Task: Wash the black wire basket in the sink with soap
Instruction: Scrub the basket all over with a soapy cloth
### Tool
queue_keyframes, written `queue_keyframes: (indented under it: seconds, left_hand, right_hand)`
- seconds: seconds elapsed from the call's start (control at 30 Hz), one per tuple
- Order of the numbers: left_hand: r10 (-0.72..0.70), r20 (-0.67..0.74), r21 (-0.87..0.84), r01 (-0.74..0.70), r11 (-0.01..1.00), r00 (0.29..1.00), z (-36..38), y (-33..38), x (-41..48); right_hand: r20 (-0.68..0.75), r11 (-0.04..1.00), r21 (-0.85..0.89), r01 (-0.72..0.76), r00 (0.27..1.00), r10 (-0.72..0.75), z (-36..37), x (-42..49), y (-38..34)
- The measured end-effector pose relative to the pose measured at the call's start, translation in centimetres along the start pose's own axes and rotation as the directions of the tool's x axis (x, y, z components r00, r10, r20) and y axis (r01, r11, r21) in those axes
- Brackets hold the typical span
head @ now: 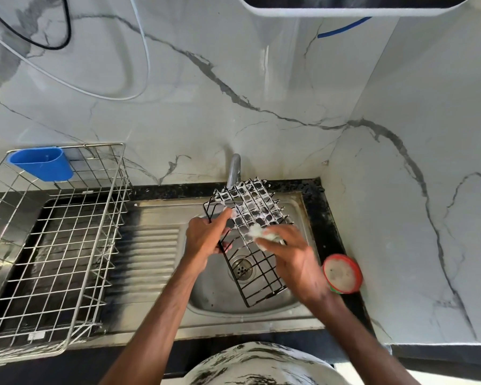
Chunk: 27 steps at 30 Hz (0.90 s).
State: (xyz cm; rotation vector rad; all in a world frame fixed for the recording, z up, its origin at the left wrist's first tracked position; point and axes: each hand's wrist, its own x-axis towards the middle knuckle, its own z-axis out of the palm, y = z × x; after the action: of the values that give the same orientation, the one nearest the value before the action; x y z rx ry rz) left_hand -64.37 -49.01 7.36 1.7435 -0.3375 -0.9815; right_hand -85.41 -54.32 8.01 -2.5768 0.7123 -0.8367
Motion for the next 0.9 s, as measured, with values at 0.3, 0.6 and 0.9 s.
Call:
queue_keyframes:
  seconds: [0.3,0.6,0.9]
  left_hand:
    - [0.009,0.026,-0.005,-0.008,1.000,1.000,0.2,-0.3,-0.2]
    - [0.019,0.005,0.027,-0.019,0.999,1.000,0.1,-0.1,-0.2]
    - [0.019,0.018,0.006,-0.019,1.000,1.000,0.4,0.0,0.0]
  right_hand:
    - [-0.088,0.996,-0.033,-0.078,0.993,0.075,0.8,-0.3,-0.7]
    - [-0.087,0.995,-0.008,-0.096,0.992,0.095,-0.1,0.7,2.0]
    - [-0.151,0.978,-0.013,-0.209,0.967,0.205,-0.6,1.2,3.5]
